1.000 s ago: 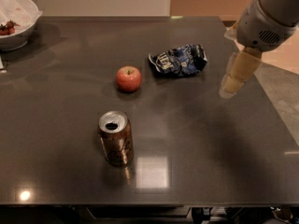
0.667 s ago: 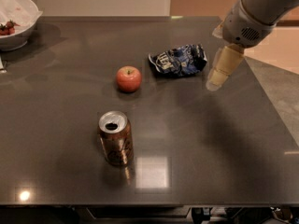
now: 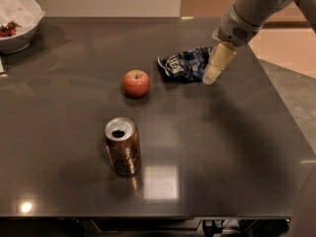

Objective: Pick blue chip bag

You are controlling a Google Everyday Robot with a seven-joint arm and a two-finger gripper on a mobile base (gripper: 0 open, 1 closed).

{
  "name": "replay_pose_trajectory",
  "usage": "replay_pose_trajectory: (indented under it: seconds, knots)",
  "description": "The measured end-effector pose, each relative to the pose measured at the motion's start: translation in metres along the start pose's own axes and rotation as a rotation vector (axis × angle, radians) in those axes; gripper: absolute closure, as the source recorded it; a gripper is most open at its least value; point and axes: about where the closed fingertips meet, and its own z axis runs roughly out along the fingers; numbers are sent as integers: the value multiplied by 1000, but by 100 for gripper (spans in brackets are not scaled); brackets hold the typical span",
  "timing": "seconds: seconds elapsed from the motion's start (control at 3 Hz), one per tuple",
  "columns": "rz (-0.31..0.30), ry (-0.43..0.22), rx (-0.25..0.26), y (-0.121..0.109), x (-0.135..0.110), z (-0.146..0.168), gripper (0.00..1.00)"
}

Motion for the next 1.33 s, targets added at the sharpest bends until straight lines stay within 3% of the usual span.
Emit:
replay_pose_trajectory:
  seconds: [0.67, 1.0, 1.33]
  knots:
    - [97, 19, 13, -61, 17, 45, 0]
    - [147, 30, 22, -79, 27, 59, 0]
    - [175, 47, 3, -83, 28, 69, 16]
